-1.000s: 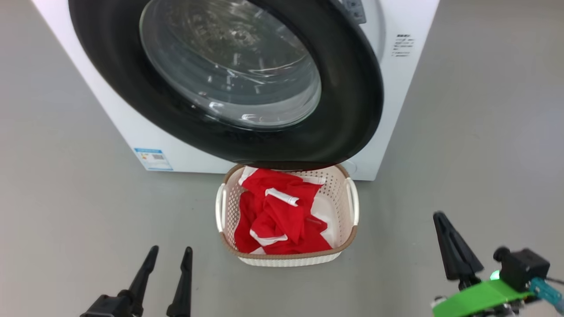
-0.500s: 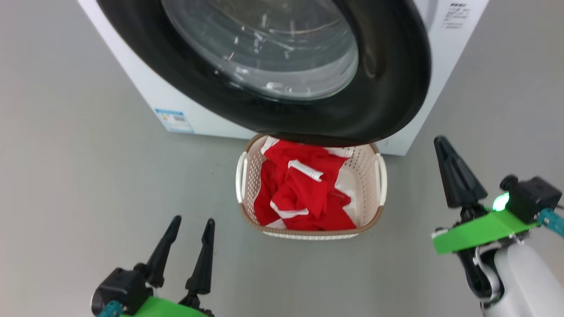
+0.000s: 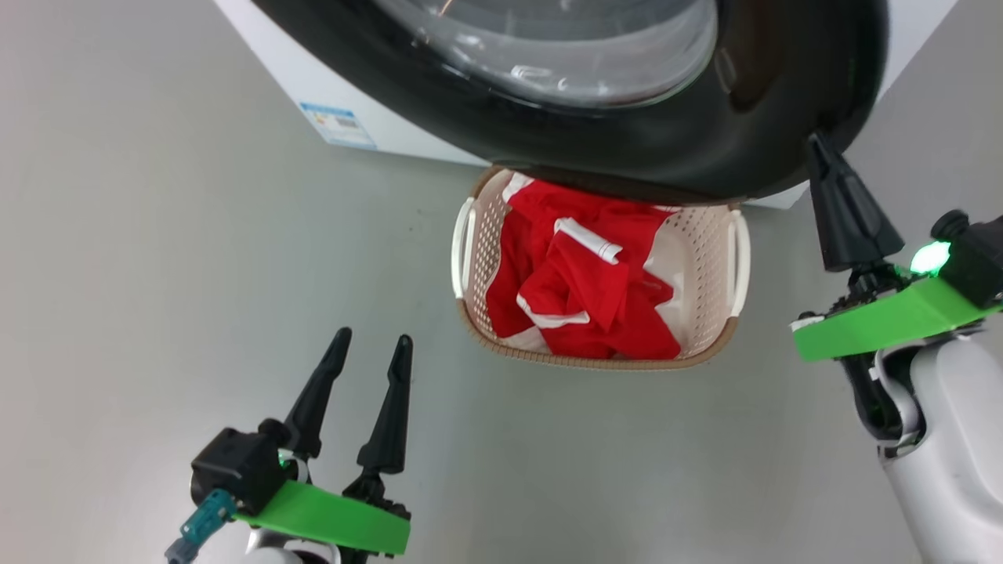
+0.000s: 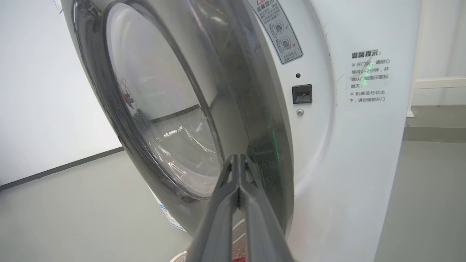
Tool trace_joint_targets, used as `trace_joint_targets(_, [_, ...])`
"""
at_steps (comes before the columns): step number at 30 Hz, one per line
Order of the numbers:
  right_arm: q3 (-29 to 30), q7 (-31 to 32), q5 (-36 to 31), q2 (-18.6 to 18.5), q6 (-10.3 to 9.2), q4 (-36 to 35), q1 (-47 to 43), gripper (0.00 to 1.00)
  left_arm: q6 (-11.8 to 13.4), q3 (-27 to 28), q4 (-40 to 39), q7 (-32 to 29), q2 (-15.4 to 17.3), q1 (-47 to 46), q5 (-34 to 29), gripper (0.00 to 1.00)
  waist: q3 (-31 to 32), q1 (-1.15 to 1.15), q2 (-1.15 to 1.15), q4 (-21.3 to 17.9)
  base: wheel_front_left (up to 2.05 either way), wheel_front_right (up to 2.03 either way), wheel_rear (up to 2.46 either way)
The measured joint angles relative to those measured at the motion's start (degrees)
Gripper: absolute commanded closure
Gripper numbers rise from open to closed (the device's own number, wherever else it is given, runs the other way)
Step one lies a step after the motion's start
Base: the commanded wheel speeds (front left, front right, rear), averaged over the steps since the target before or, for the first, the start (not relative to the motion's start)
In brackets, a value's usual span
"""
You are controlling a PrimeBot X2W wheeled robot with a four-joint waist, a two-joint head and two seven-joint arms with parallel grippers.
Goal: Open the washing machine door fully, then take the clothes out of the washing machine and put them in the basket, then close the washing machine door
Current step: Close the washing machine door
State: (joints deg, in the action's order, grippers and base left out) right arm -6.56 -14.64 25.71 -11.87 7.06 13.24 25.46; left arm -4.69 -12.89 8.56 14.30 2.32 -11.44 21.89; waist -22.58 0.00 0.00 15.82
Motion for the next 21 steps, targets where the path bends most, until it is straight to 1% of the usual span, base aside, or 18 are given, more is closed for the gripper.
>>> trace_joint_targets(9, [1.03, 0.00, 1.15, -1.58, 0.07, -0.22, 5.02, 1.00, 0.69, -2.12, -0.99, 0.00, -0.10, -3.44, 0.88, 0.00, -4.69, 0.00, 0.00, 1.86, 0.00, 0.00, 0.00])
trace_joint_targets(14, [2.64, 0.00, 1.53, -2.37, 0.07, 0.00, 7.81, 1.00, 1.20, -3.25, -1.79, 0.00, -0.14, -4.54, 1.00, 0.00, -6.62, 0.00, 0.00, 2.72, 0.00, 0.00, 0.00])
trace_joint_targets(18, [3.19, -0.01, 1.54, -2.45, 0.08, 0.38, 9.67, 1.00, 1.23, -3.97, -2.43, 0.00, -0.16, -5.30, 1.41, 0.00, -7.77, 0.00, 0.00, 3.41, 0.00, 0.00, 0.00])
trace_joint_targets(21, [4.05, -0.01, 1.64, -2.53, 0.08, 0.86, 11.24, 1.00, 1.70, -4.60, -2.69, 0.00, -0.18, -5.33, 1.43, 0.00, -8.57, 0.00, 0.00, 3.85, 0.00, 0.00, 0.00])
